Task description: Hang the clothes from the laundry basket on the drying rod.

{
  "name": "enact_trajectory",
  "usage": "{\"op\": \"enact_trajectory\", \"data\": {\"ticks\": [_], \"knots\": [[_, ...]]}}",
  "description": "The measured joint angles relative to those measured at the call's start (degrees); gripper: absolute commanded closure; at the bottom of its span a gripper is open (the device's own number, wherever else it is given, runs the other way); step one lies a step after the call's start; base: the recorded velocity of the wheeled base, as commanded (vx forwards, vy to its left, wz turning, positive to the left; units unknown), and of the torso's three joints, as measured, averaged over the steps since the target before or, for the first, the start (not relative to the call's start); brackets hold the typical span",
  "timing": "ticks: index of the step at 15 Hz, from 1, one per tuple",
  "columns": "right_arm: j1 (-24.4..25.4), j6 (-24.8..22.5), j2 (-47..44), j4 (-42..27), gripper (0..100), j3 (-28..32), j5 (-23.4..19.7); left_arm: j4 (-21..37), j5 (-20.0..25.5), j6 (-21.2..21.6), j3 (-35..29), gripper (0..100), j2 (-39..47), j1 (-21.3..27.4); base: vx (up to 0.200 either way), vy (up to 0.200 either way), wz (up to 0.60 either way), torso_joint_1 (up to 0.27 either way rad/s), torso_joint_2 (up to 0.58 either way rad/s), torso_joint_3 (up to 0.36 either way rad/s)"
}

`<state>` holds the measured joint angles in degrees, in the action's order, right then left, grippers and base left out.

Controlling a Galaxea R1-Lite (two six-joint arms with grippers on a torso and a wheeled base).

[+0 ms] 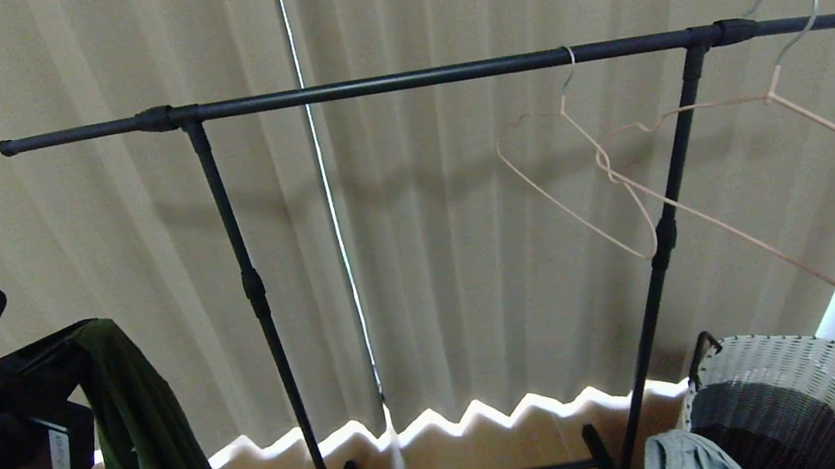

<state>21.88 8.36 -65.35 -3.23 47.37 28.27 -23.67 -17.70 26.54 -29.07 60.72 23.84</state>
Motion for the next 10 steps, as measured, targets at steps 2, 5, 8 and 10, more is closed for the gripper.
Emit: {"op": "enact_trajectory", "data": {"ticks": [2, 5, 8, 10], "knots": [[0.09, -0.02, -0.02, 0.09, 100, -0.02, -0.09, 0.02, 0.05, -0.18, 0.27, 100, 0.02, -0.06, 0.000, 0.000, 0.00, 0.000, 0.00, 0.000], [0.05, 0.15, -0.02, 0.15, 100, -0.55, -0.02, -0.05, 0.07, -0.43, 0.41, 100, 0.02, -0.04, 0.000, 0.000, 0.00, 0.000, 0.00, 0.000], [0.07, -0.05, -0.05, 4.64, 100, -2.47, -0.06, -0.05, 0.07, -0.44, 0.57, 100, 0.02, -0.15, 0.000, 0.000, 0.00, 0.000, 0.00, 0.000], [0.07, -0.10, 0.00, 6.46, 100, -3.58, -0.02, -0.05, 0.09, -0.49, 0.57, 100, -0.02, -0.26, 0.000, 0.000, 0.00, 0.000, 0.00, 0.000]]}}
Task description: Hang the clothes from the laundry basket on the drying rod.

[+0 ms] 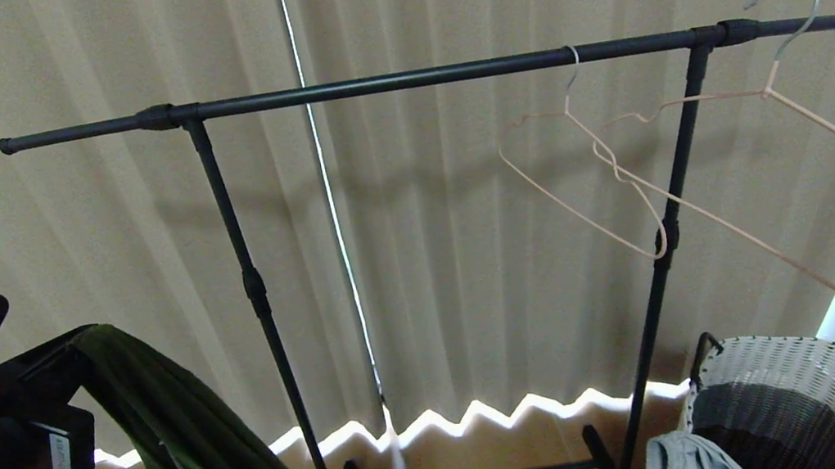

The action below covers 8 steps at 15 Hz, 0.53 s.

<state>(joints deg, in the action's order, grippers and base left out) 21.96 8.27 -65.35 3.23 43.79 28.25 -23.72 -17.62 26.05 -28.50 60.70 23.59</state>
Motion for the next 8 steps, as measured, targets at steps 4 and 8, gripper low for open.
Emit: {"op": "enact_trajectory", "data": {"ticks": [4, 8], "knots": [[0.00, -0.04, 1.39, 0.10, 100, -0.38, -2.36, 0.00, 0.22, 0.02, -0.24, 100, 0.11, -0.11, 0.000, 0.000, 0.00, 0.000, 0.00, 0.000], [0.06, -0.26, 3.64, 0.18, 100, -0.49, -6.44, -0.04, 0.24, 0.05, -0.33, 100, 0.38, -0.06, 0.000, 0.000, 0.00, 0.000, 0.00, 0.000]]}}
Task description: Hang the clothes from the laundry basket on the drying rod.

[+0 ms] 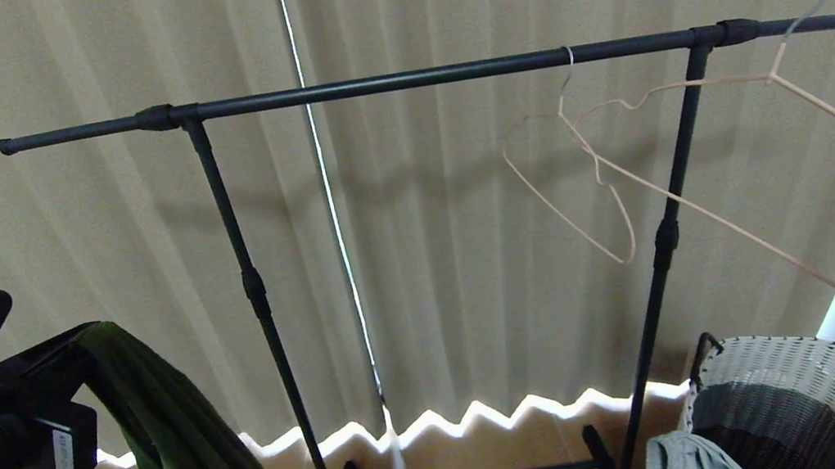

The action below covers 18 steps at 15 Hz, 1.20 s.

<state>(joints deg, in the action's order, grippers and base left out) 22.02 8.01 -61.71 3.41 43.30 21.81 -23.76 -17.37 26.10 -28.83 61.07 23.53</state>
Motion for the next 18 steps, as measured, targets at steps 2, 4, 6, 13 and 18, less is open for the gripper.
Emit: {"op": "enact_trajectory", "data": {"ticks": [2, 4, 6, 13, 18], "knots": [[0.11, 0.01, 0.44, 0.02, 100, 0.77, -2.33, -0.02, 0.00, 0.00, 0.22, 100, 0.00, 0.01, 0.000, 0.000, 0.00, 0.000, 0.00, 0.000], [0.20, 0.11, 0.90, 0.11, 100, 1.13, -2.95, -0.02, 0.00, 0.06, 0.28, 100, 0.02, 0.01, 0.000, 0.000, 0.00, 0.000, 0.00, 0.000], [0.20, 0.15, 1.57, 0.09, 100, 1.54, -4.49, 0.00, 0.00, 0.09, 0.15, 100, 0.11, 0.06, 0.000, 0.000, 0.00, 0.000, 0.00, 0.000], [0.20, 0.20, 3.83, 0.09, 100, 2.06, -8.68, -0.02, 0.00, 0.09, -0.22, 100, 0.77, 0.22, 0.000, 0.000, 0.00, 0.000, 0.00, 0.000], [1.99, 0.20, 4.79, 1.15, 100, 2.36, -12.21, -0.05, -0.09, -0.34, -4.10, 100, 3.21, 1.80, 0.000, 0.000, 0.00, 0.000, 0.00, 0.000]]}}
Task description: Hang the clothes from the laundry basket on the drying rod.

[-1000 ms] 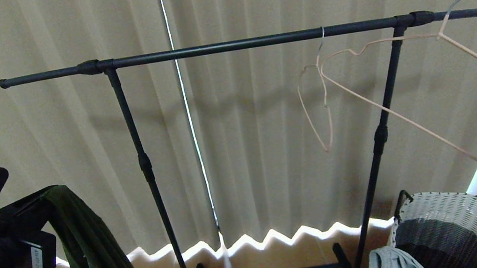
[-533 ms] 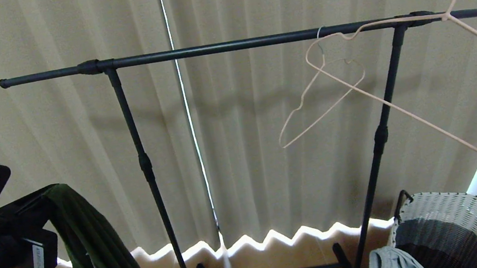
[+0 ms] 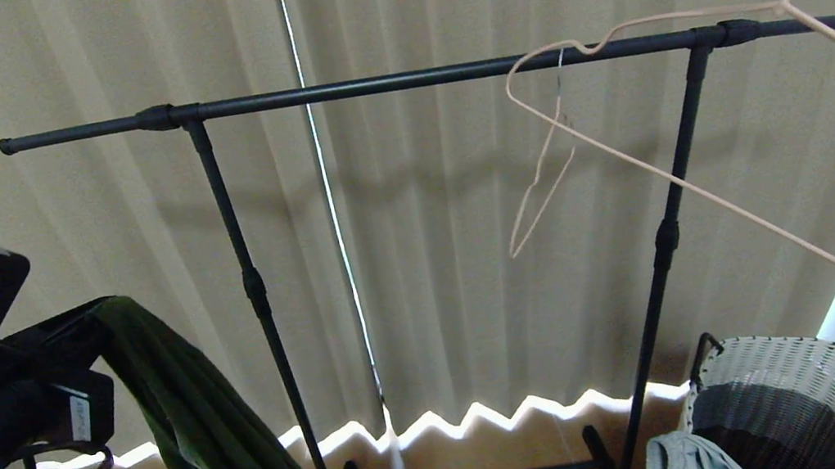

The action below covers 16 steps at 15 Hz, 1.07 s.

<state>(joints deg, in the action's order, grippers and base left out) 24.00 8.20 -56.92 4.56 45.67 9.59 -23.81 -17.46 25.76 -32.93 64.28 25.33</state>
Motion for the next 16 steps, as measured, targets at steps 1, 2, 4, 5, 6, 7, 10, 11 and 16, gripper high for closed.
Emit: {"op": "enact_trajectory", "data": {"ticks": [1, 2, 4, 5, 6, 7, 10, 11, 16], "knots": [[1.10, -0.02, -0.22, 1.18, 100, 0.17, -0.16, 0.00, -0.05, -0.37, -1.24, 100, 0.96, 0.66, 0.000, 0.000, 0.00, 0.000, 0.00, 0.000], [1.90, -0.02, -0.68, 1.89, 100, 0.17, -0.21, 0.02, -0.20, -1.00, -2.46, 100, 2.22, 1.04, 0.000, 0.000, 0.00, 0.000, 0.00, 0.000], [2.73, -0.02, -2.08, 2.52, 100, 0.11, -1.30, 0.06, -0.44, -3.07, -5.52, 100, 5.18, 1.34, 0.000, 0.000, 0.00, 0.000, 0.00, 0.000], [3.04, -0.05, -2.73, 2.50, 100, -0.02, -2.24, 0.11, -0.77, -4.08, -6.90, 100, 6.61, 1.43, 0.000, 0.000, 0.00, 0.000, 0.00, 0.000], [3.97, -0.02, -3.35, 2.57, 100, -0.22, -3.96, 0.17, -1.50, -5.02, -8.50, 100, 8.16, 1.43, 0.000, 0.000, 0.00, 0.000, 0.00, 0.000], [5.24, -0.02, -3.99, 2.57, 100, -0.68, -5.28, 0.17, -2.68, -6.11, -10.31, 100, 10.00, 1.45, 0.000, 0.000, 0.00, 0.000, 0.00, 0.000], [10.08, 0.06, -6.34, 2.52, 100, -2.47, -5.85, 0.38, -5.78, -9.31, -15.20, 100, 15.51, 1.49, 0.000, 0.000, 0.00, 0.000, 0.00, 0.000], [11.91, 0.06, -7.33, 2.55, 100, -2.73, -5.99, 0.49, -6.35, -10.76, -16.41, 100, 17.19, 1.54, 0.000, 0.000, 0.00, 0.000, 0.00, 0.000], [18.82, 0.05, -12.62, 6.03, 100, -2.04, -9.11, 1.54, -9.28, -15.06, -21.54, 100, 22.87, 1.40, 0.000, 0.000, 0.00, 0.000, 0.00, 0.000]]}}
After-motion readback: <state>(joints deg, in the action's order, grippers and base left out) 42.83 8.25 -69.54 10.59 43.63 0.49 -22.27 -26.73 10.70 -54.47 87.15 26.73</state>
